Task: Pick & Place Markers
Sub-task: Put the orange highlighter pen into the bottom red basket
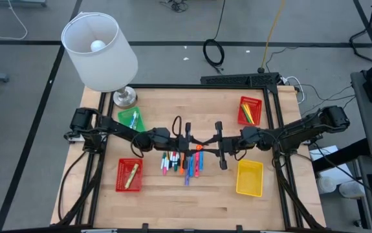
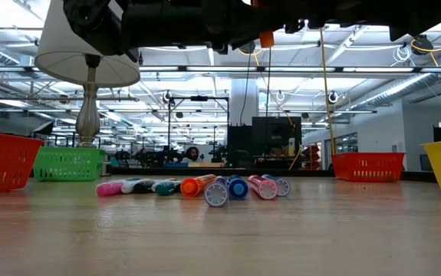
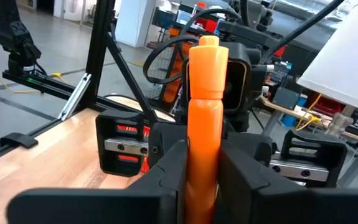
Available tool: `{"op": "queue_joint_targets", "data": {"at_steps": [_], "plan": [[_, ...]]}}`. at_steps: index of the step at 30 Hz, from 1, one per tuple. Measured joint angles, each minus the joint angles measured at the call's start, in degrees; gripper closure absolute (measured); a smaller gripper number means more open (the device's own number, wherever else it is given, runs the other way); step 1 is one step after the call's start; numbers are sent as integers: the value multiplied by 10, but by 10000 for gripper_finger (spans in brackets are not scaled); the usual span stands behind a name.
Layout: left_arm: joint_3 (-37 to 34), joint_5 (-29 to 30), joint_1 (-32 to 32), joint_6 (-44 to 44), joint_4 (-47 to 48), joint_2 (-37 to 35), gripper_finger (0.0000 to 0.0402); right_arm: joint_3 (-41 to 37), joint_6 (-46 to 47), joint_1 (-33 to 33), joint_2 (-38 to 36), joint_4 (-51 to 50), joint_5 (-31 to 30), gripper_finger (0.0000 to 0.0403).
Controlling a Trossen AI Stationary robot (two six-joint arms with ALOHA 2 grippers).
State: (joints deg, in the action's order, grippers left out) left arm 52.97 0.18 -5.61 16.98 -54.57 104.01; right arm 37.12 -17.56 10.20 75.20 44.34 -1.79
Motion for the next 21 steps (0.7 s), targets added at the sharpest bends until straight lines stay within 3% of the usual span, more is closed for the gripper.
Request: {"op": "queue_joint_targets", "data": {"at_steps": [11, 17, 21], "plan": [[0, -1, -3, -10, 7, -5, 343, 1, 24, 0, 0, -13, -5, 314], [0, 17, -9, 2, 42, -21, 343, 1, 24, 1, -27, -96, -74, 285], [0, 67, -21, 9, 129, -66, 343, 1, 47, 2, -75, -166, -122, 242]]}}
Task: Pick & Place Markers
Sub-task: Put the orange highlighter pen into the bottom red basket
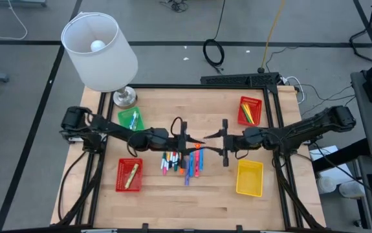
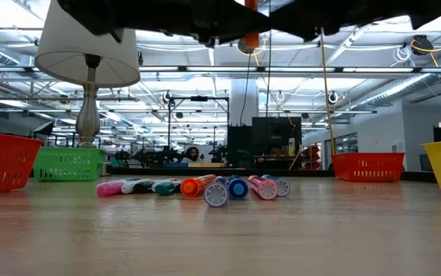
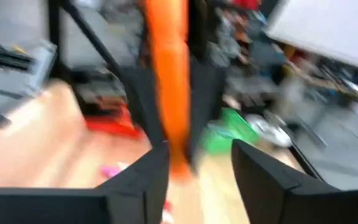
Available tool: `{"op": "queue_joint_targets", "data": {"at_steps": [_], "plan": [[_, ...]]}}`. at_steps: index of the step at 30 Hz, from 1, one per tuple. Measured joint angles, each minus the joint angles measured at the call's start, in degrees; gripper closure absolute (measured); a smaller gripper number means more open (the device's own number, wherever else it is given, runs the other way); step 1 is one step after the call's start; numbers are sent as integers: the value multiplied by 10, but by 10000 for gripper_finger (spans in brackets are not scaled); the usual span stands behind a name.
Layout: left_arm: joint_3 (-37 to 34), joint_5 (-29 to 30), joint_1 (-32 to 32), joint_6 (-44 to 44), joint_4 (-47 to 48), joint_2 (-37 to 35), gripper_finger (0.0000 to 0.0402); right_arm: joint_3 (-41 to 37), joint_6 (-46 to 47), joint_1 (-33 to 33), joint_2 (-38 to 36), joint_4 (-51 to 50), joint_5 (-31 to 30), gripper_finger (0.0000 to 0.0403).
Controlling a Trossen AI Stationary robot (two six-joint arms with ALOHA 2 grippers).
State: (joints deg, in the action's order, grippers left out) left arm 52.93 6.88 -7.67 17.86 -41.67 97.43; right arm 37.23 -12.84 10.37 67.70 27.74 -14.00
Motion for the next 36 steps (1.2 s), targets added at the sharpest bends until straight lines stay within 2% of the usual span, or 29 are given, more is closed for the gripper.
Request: {"op": "queue_joint_targets", "data": {"at_steps": [5, 9, 12, 15, 17, 22, 24, 30, 34, 36], "plan": [[1, 23, -17, -57, 104, -61, 343, -2, 39, 5, -75, -106, -59, 194], [1, 28, -43, -193, 250, -111, 343, -2, 41, 7, -124, -160, -132, 178], [1, 61, -66, -338, 400, -156, 343, -2, 29, 7, -154, -165, -170, 178], [1, 98, -90, -490, 544, -201, 343, -1, 35, 7, -179, -193, -175, 183], [1, 123, -114, -554, 614, -230, 343, -1, 47, 10, -194, -238, -170, 186], [1, 233, -207, -609, 700, -281, 343, -1, 81, 15, -237, -324, -159, 186], [1, 263, -238, -673, 735, -295, 343, -1, 98, 14, -252, -334, -161, 185], [0, 242, -308, -912, 826, -290, 343, -1, 107, 14, -268, -336, -160, 191], [0, 181, -338, -1095, 913, -265, 343, -1, 109, 14, -267, -332, -159, 192], [0, 132, -348, -1208, 944, -253, 343, -1, 116, 14, -266, -327, -159, 192]]}}
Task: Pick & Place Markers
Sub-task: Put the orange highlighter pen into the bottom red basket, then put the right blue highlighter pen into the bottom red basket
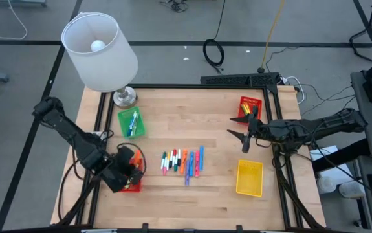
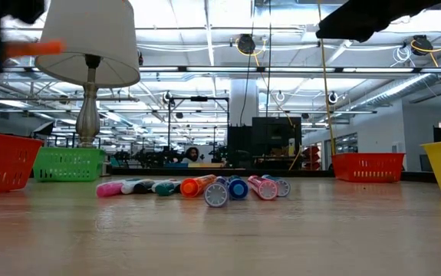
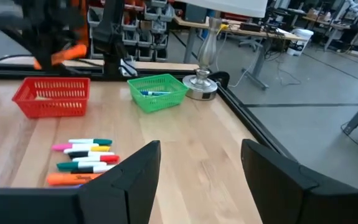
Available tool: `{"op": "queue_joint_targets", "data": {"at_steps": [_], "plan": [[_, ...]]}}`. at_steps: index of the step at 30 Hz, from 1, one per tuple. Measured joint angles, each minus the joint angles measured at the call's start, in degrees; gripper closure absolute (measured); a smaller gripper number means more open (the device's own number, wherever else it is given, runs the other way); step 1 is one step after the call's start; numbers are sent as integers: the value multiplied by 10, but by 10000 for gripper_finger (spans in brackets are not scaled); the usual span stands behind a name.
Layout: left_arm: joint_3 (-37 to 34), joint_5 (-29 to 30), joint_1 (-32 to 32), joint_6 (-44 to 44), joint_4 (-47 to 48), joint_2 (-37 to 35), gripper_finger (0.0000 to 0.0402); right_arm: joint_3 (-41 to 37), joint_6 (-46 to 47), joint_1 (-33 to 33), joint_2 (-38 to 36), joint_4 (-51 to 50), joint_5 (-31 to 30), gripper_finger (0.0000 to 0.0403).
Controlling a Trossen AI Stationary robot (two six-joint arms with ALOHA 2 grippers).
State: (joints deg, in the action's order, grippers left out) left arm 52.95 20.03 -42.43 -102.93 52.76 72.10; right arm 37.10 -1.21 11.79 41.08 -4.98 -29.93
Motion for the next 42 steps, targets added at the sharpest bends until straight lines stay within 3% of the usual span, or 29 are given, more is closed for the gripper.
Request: {"op": "queue_joint_targets", "data": {"at_steps": [2, 5, 9, 15, 21, 34, 42], "plan": [[0, -60, -7, -104, 17, 14, 343, 0, 5, 0, 0, 4, 0, 192], [0, -126, -15, -192, 15, 32, 343, 0, 10, 0, 0, 5, 0, 192], [0, -171, -15, -238, 7, 57, 333, 0, 10, 0, 0, 4, 0, 192], [0, -214, -8, -241, 16, 81, 327, 0, 10, 0, 0, 4, 0, 192], [0, -210, 4, -202, 28, 81, 320, 0, 10, 0, 0, 4, 0, 192], [0, -210, 9, -172, 27, 81, 208, 0, 10, 0, 0, 4, 0, 192], [0, -179, 9, -101, 26, 81, 190, 0, 10, 0, 0, 4, 0, 192]]}}
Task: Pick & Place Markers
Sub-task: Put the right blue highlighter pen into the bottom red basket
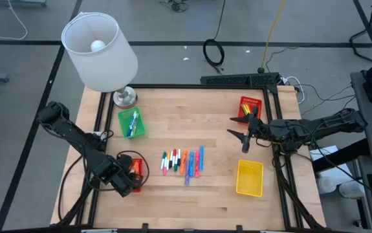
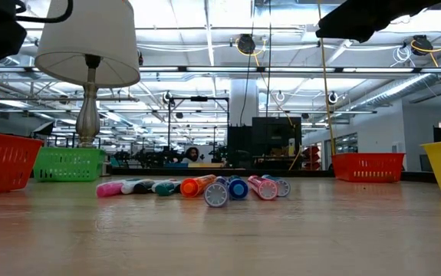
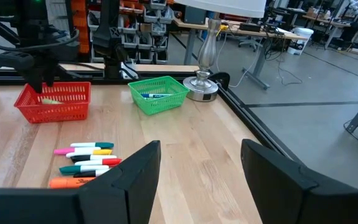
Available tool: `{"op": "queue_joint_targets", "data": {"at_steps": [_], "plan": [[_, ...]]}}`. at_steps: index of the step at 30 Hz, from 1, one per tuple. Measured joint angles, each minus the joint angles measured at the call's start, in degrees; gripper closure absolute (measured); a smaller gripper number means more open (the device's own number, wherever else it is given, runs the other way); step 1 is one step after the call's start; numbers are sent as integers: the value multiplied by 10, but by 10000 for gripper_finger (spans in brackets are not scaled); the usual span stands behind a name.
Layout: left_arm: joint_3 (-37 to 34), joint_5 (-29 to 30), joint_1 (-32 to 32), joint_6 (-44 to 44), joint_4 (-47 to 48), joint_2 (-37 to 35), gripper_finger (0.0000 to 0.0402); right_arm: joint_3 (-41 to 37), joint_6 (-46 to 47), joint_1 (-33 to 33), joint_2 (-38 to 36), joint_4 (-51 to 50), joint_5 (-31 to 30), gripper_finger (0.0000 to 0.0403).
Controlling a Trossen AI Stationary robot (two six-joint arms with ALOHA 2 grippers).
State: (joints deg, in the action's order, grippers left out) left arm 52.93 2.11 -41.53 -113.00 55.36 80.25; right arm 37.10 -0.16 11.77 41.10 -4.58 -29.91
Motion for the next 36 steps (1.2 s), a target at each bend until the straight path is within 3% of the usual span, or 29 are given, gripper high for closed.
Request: {"op": "queue_joint_targets", "data": {"at_steps": [5, 10, 13, 17, 23, 28, 36], "plan": [[0, 38, 8, 41, -33, -1, 190, 0, -6, 0, 10, 8, 6, 192], [0, 111, 28, 171, -135, -5, 190, 0, -51, 0, 81, 77, 89, 192], [0, 154, 48, 287, -206, -5, 190, 0, -77, 0, 151, 161, 141, 192], [0, 208, 74, 511, -321, -5, 190, 0, -138, 0, 239, 230, 209, 192], [0, 254, 120, 807, -486, -5, 190, 45, -104, 0, 342, 193, 210, 193], [0, 220, 183, 932, -516, -5, 190, 95, -84, 3, 431, 148, 195, 193], [0, 35, 319, 1067, -591, -5, 190, 230, -144, 15, 559, -94, 194, 193]]}}
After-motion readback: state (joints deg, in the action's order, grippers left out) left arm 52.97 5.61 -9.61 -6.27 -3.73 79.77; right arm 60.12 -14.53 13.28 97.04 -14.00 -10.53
